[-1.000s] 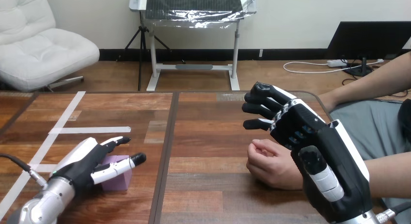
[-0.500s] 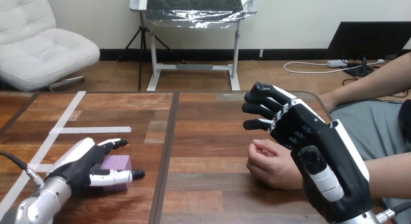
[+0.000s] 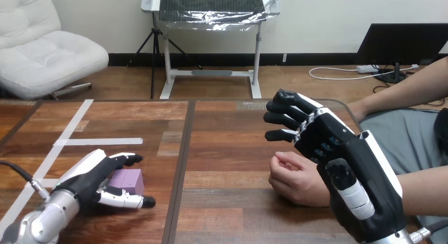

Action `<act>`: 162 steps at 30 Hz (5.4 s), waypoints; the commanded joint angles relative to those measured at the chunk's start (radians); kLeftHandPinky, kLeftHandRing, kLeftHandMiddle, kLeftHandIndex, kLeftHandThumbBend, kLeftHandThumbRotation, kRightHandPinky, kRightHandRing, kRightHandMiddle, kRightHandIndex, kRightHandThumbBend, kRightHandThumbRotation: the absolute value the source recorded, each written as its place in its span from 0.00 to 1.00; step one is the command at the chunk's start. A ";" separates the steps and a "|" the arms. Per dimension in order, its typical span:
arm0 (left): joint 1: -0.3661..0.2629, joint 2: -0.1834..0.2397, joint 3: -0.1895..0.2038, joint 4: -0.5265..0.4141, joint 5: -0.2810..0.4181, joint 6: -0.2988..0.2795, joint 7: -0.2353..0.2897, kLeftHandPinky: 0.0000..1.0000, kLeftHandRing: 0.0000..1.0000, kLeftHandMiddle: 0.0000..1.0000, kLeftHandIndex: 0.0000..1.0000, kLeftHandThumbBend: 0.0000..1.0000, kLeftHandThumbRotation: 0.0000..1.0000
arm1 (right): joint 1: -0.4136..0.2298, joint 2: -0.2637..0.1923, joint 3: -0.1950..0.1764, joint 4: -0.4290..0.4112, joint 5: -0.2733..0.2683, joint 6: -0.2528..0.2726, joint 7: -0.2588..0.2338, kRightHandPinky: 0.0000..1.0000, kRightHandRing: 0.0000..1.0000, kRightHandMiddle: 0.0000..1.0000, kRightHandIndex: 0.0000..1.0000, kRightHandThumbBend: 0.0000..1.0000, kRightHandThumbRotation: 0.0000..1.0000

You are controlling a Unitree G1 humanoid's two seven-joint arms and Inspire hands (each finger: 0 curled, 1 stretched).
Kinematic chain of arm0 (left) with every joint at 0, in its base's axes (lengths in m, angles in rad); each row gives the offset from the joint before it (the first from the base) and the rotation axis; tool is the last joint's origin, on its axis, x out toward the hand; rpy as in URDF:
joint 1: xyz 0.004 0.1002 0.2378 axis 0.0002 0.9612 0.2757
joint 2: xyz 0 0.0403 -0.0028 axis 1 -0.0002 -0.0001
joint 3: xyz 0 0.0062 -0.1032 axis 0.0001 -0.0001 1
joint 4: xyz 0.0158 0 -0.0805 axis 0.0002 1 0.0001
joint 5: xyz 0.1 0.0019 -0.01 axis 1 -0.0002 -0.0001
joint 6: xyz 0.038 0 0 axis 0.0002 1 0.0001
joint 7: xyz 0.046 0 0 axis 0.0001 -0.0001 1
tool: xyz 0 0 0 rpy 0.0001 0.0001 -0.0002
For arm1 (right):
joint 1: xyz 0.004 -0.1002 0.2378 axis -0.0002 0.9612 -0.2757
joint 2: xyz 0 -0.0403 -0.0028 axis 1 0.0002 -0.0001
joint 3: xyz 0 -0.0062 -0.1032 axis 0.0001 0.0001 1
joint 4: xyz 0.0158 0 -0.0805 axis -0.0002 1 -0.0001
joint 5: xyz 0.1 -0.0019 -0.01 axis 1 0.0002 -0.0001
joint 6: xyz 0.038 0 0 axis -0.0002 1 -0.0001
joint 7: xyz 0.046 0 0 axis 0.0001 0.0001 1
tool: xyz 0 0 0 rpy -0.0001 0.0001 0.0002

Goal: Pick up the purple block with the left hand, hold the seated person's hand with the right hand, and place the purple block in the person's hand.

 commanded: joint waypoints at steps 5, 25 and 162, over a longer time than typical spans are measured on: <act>-0.081 0.038 -0.007 -0.066 0.000 0.017 -0.024 1.00 0.90 0.87 0.84 0.87 0.09 | -0.061 0.003 -0.005 -0.028 0.006 -0.009 -0.007 0.73 0.82 0.83 0.83 0.94 0.78; -0.082 0.034 -0.019 -0.126 0.034 0.151 -0.027 0.91 0.84 0.83 0.80 0.79 0.00 | -0.059 0.006 -0.004 -0.027 -0.001 -0.016 -0.010 0.73 0.82 0.83 0.83 0.93 0.78; 0.308 -0.119 0.210 -1.015 -0.188 0.163 0.138 0.33 0.40 0.43 0.44 0.57 0.00 | -0.333 -0.256 -0.127 0.429 -0.317 -0.188 -0.072 0.78 0.85 0.87 0.87 0.89 0.76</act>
